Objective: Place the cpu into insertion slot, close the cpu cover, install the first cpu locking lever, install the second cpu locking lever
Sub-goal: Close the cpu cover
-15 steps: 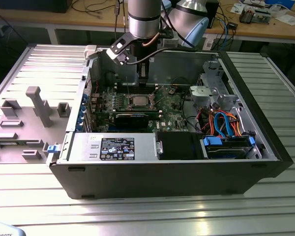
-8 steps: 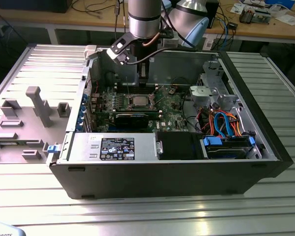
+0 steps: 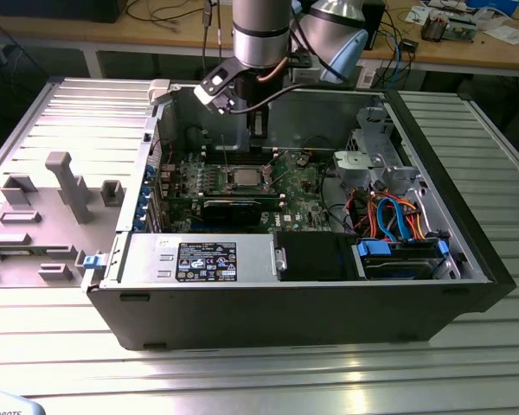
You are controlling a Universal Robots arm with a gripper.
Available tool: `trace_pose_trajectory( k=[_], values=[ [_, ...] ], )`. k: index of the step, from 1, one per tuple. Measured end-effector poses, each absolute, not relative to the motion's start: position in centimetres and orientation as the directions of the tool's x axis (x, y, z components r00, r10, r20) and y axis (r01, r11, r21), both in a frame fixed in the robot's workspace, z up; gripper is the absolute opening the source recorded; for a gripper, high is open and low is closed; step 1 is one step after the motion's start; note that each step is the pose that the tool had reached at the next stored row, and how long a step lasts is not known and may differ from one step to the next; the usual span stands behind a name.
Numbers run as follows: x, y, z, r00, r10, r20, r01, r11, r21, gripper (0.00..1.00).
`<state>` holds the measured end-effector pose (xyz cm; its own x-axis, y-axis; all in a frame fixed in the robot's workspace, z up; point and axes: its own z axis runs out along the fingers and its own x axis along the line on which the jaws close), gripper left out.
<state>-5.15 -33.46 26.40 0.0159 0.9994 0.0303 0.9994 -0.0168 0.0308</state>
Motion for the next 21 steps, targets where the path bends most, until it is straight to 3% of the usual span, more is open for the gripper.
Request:
trace_pose_trajectory(
  k=[15, 21],
  values=[
    [-4.37, -33.47, 26.40, 0.016, 0.999, 0.030, 0.999, -0.017, 0.031, 0.11],
    [-4.13, -33.46, 26.39, 0.016, 1.000, 0.019, 1.000, -0.016, 0.005, 0.11]
  ],
)
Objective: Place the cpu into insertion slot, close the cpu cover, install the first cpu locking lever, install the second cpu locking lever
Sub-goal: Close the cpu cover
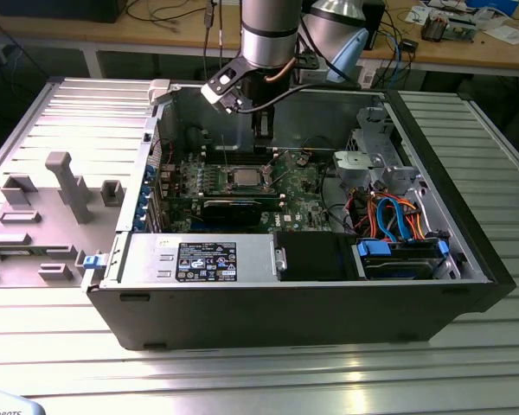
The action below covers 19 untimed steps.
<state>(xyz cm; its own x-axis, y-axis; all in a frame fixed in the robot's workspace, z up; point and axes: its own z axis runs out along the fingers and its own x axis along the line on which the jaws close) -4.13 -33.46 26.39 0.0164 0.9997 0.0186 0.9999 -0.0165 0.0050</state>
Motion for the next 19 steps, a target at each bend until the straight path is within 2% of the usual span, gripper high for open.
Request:
trace_pose_trajectory(
  k=[19],
  values=[
    [-3.90, -33.43, 26.96, 0.016, 1.000, 0.015, 1.000, -0.016, 0.005, 0.11]
  ],
)
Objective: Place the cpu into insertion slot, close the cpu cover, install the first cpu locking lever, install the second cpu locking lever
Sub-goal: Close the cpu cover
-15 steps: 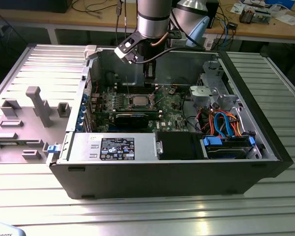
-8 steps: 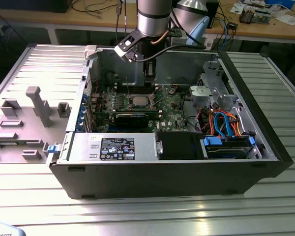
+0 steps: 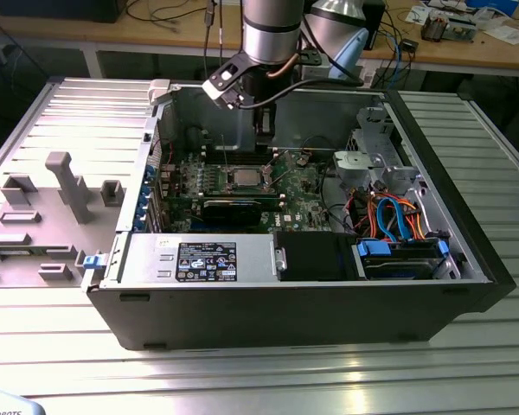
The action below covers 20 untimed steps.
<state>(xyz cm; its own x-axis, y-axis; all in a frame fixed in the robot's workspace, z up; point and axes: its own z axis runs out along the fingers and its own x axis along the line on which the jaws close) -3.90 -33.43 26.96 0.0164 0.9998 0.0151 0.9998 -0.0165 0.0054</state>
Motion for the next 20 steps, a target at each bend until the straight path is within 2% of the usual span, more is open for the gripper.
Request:
trace_pose_trajectory(
  k=[20],
  values=[
    [-2.92, -33.43, 26.96, 0.016, 1.000, 0.015, 1.000, -0.016, 0.005, 0.11]
  ],
)
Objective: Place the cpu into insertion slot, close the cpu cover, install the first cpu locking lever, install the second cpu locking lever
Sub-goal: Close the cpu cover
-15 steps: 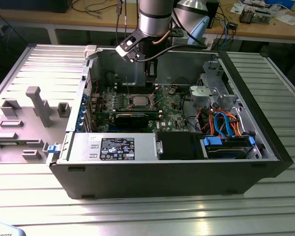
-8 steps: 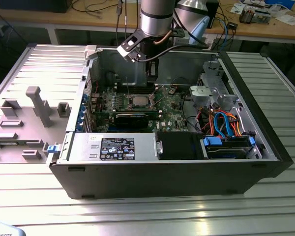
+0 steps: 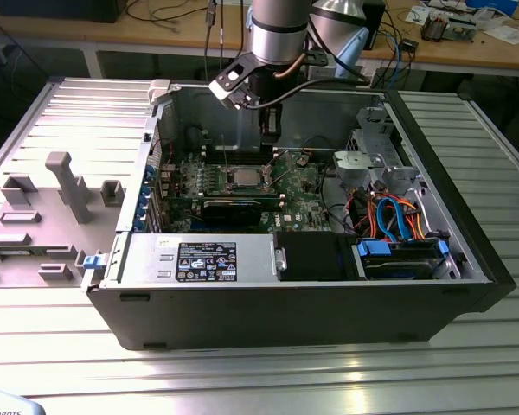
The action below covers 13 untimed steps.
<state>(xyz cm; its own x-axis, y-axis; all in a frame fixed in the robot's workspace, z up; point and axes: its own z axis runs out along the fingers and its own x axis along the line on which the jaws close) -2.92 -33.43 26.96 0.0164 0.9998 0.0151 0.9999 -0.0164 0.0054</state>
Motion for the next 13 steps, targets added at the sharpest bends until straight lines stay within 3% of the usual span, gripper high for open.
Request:
trace_pose_trajectory(
  k=[13],
  values=[
    [-2.51, -33.43, 26.96, 0.016, 1.000, 0.015, 1.000, -0.016, 0.005, 0.11]
  ],
)
